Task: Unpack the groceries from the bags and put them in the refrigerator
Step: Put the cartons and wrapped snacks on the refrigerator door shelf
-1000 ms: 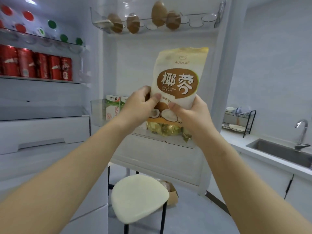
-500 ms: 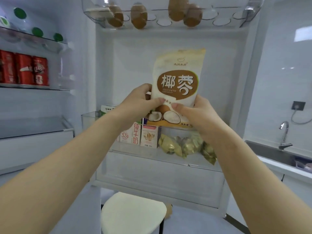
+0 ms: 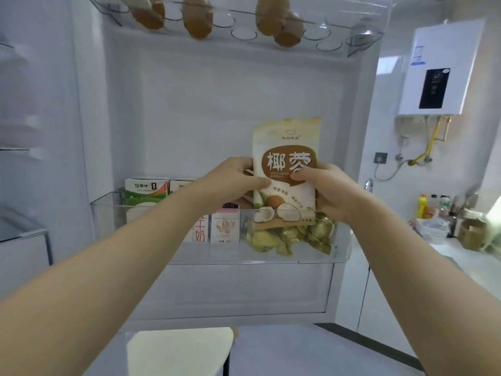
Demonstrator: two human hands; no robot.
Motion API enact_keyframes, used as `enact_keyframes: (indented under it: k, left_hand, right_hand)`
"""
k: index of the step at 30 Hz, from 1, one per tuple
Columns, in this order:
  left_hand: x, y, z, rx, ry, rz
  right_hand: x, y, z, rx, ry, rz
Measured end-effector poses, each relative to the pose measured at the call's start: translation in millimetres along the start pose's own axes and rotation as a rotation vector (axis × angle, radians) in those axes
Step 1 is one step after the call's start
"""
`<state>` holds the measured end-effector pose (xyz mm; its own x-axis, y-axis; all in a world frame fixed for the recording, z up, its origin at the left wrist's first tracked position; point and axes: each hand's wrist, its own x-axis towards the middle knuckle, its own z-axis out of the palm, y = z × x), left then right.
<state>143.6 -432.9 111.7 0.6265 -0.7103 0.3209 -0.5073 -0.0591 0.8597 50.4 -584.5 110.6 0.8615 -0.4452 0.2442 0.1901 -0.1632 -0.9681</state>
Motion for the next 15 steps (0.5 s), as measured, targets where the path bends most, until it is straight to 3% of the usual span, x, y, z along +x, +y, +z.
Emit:
enact_keyframes:
  k: [3,9,12,15]
  left_hand:
    - [-1.0,-2.5,-0.7,-0.032,0.002,0.027]
    - [6.3,-6.4,0.1,0.147,-0.055,-0.024]
    - [9.4,-6.5,1.9,0.353,-0.203,-0.114]
    - [12.4,-1.8,1.2,0.394,-0.35,-0.207]
  right_hand:
    - [2.6,0.2,-3.8,0.012,0.039,0.017]
    - [6.9,0.9,-25.5,0.103,0.166,0.017]
    - [7.5,1.1,-26.7,-0.041,0.119,0.048]
    - [7.6,2.1,-24.6,-0.143,0.092,0.066]
